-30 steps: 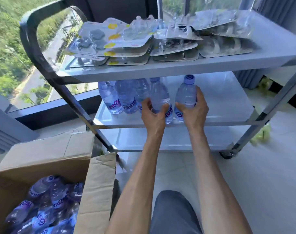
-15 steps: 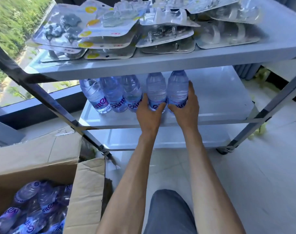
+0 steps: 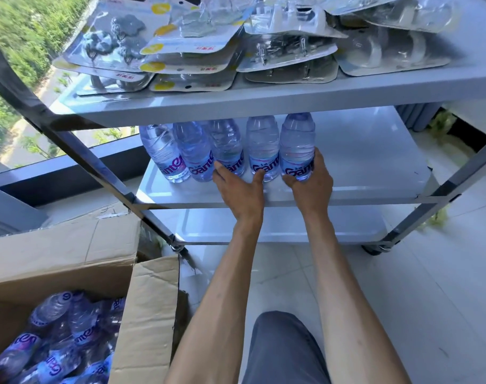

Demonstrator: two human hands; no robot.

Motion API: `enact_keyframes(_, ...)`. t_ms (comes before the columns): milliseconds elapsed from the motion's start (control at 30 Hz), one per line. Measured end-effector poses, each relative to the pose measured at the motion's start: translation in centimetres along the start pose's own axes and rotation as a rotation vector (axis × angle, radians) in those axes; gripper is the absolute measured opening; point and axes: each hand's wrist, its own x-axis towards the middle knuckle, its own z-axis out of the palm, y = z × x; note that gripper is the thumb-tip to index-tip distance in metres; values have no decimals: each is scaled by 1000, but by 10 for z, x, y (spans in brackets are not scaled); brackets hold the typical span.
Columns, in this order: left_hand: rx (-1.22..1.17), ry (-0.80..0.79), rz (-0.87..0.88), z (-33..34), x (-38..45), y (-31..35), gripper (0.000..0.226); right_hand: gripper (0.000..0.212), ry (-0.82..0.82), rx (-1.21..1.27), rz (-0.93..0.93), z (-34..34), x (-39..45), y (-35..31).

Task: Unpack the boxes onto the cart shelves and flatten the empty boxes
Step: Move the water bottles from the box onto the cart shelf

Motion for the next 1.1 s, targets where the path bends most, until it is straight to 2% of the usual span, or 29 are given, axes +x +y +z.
enact_keyframes(200,-32,52,-1,6,8,-1,93,68,10,-9,29,10,6,-4)
enact_keyframes(333,-91,133,10,1,11,-7,66,65,-10,-5,22,17,10,-6)
enact_keyframes(567,-158,268,-181,-10,43,-8,16,71,-30,-24,40,24,11,-4)
enact_keyframes(700,-242,232,-144,-21,39,-14,12,73,37,-74,103,33,1,-9)
enact_keyframes(800,-280,242,-112,-39,30,-24,5,67,180,-88,141,39,-18,-22)
enact_keyframes(967,-291,307,-91,-87,22,-45,9,54,381,4,109,57,-79,-41)
enact_keyframes(1033,-275,326,-70,-112,20,-55,10,42,369,46,71,68,-105,-45)
enact_keyframes(1100,-270,362,-58,-143,20,-73,10,33,279,96,65,83,-128,-50)
